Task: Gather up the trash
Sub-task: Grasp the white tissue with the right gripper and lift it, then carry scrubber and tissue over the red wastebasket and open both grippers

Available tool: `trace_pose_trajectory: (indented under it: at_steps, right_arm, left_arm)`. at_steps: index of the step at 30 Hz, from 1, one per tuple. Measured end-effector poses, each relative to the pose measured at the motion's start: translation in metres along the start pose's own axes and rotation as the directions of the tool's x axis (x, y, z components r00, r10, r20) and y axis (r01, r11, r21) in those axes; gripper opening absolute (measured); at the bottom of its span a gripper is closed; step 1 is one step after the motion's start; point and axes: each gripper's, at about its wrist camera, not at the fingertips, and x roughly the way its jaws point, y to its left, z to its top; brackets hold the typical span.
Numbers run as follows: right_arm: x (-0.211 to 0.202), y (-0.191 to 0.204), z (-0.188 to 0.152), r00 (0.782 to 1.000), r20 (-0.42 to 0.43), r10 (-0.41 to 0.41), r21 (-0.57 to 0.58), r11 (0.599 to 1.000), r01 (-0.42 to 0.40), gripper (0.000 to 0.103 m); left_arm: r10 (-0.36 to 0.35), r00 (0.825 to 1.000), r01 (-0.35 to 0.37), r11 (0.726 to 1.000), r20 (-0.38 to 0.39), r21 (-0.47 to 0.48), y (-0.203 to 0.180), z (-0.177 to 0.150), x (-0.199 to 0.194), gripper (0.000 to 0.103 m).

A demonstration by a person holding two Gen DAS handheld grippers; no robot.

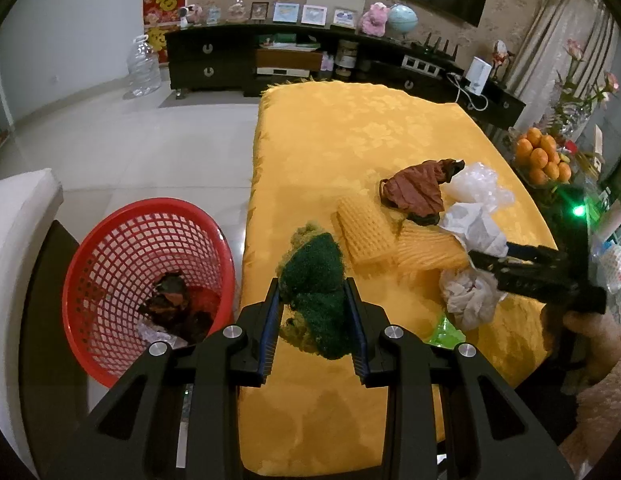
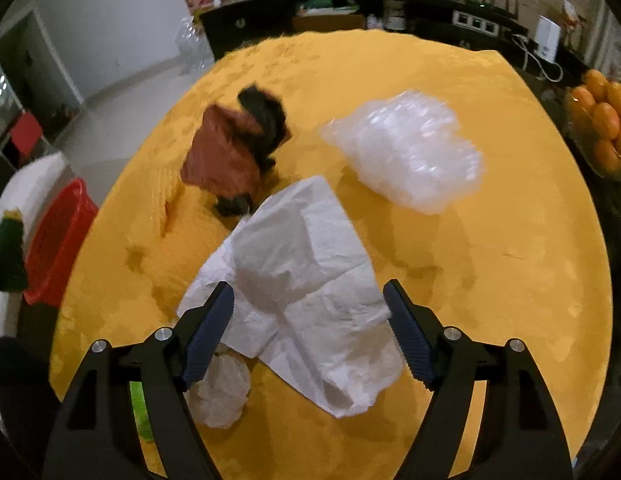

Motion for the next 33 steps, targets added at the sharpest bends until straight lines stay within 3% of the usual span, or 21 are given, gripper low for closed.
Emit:
trace_pose_trajectory:
  at_steps: [5, 11, 22, 33]
  right_arm:
    - [0.009, 0.0, -0.008, 0.999, -0.02, -0.041, -0.045, 0.998, 0.04, 0.04]
    - [0.005, -0.014, -0.011, 0.999, -0.016, -0.045, -0.021, 0.999, 0.044, 0.019]
    - [-0.037, -0.016, 0.002, 0.996, 0.087, -0.008, 0.016, 1.0, 0.007, 0.015]
    - [-0.084, 0.008, 0.025, 0.983, 0.182, 0.034, -0.019, 0.999, -0.031, 0.015]
  left_arm:
    - [0.009, 1.0, -0.009, 1.0, -0.002, -0.008, 0.005, 0.0, 0.0, 0.029]
    - [0.009, 1.0, -0.009, 1.0, -0.003, -0.011, 0.004, 0.001, 0.001, 0.029]
    - [0.018, 1.0, -0.018, 1.0, 0.023, -0.007, 0.003, 0.003, -0.007, 0.029]
    - [0.048, 0.994, -0.046, 0.999, 0.099, -0.023, 0.012, 0.017, -0.032, 0.029]
